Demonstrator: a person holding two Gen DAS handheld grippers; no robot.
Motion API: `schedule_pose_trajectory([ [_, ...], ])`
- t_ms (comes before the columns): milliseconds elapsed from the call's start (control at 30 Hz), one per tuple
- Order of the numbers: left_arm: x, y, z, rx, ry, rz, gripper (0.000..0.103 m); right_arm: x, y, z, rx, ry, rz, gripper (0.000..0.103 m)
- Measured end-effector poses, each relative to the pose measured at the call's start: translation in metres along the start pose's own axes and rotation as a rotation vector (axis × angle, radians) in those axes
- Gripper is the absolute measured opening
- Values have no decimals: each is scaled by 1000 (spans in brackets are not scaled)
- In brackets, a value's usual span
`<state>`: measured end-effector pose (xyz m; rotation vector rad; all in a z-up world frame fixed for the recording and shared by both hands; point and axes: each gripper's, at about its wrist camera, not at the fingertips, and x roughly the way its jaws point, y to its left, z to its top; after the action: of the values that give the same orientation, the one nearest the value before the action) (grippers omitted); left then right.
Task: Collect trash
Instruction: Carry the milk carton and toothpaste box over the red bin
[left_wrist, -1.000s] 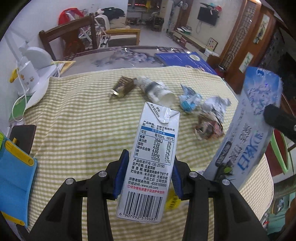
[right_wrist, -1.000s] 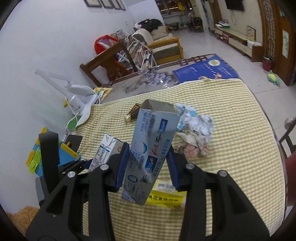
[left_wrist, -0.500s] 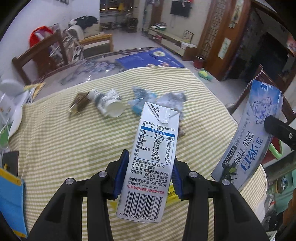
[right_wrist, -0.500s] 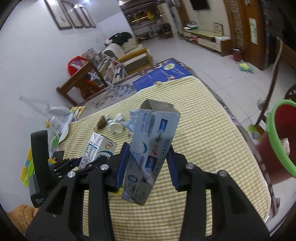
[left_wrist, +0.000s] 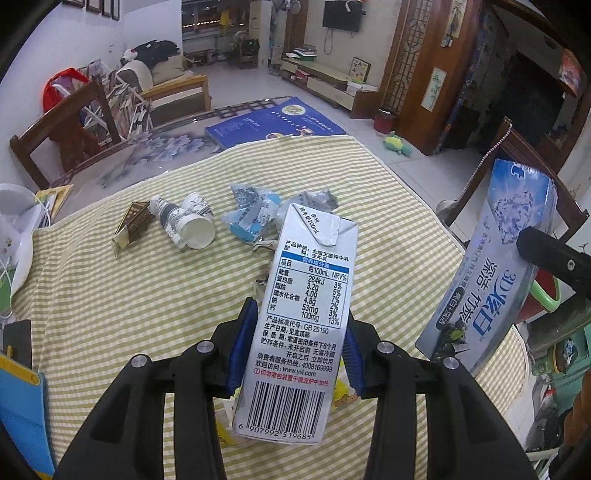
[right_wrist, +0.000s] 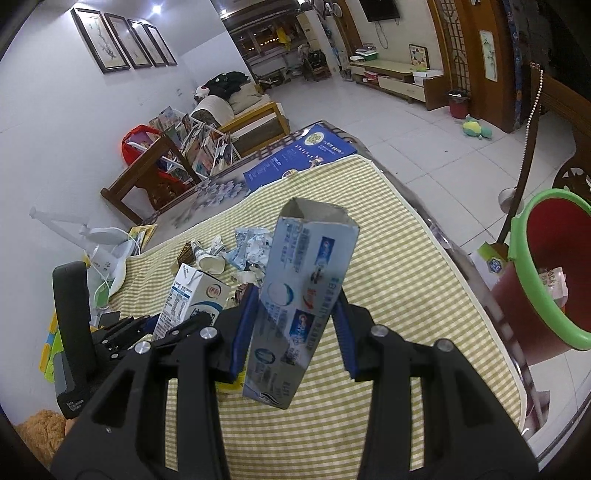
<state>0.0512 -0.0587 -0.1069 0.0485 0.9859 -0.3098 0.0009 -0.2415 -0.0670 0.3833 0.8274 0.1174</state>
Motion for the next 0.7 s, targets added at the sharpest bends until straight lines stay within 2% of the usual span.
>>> schedule_pose_trajectory([
  [367, -2, 8, -2, -20, 0, 23, 40, -2, -3, 0, -5, -8, 11, 39],
  [700, 6, -16, 4, 0, 10, 27, 40, -13, -28, 5, 8, -22, 5, 39],
])
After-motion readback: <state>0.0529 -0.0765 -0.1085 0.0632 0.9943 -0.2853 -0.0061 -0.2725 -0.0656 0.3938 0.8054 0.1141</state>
